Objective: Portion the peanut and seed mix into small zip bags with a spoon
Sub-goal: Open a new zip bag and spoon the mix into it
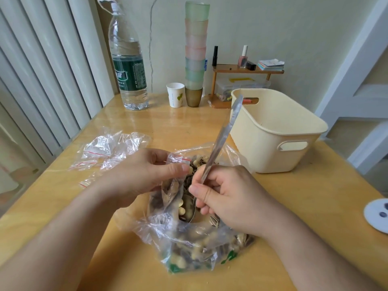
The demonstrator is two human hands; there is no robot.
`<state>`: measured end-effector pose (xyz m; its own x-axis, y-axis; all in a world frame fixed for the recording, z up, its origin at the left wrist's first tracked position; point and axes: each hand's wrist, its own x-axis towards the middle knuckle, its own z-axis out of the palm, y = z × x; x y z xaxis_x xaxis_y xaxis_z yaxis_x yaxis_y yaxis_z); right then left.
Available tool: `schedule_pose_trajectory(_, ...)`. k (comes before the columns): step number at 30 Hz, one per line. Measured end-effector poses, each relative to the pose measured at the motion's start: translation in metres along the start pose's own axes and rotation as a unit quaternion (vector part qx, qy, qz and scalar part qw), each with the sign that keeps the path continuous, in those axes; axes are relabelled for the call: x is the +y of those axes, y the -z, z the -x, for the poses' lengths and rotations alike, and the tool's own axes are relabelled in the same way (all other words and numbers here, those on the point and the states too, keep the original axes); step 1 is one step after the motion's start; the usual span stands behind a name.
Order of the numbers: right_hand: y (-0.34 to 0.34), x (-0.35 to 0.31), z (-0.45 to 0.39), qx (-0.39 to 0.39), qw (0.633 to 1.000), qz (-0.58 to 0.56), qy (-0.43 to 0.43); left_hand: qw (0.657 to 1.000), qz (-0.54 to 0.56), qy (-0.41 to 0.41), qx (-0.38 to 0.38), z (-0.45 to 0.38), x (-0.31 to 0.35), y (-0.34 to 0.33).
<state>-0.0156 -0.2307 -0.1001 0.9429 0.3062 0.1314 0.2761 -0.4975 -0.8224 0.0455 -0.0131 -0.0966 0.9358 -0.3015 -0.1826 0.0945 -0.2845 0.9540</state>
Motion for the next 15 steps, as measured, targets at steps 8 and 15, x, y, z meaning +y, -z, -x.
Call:
schedule_pose_trajectory(8, 0.021, 0.004, -0.004, 0.088, 0.995, -0.018, -0.050, 0.997, 0.063, -0.021, 0.029, 0.005, 0.006, 0.009)
schedule_pose_trajectory(15, 0.029, 0.007, -0.004, 0.110, 0.992, 0.044, -0.041, 0.999, 0.040, -0.014, 0.030, 0.007, 0.007, 0.015)
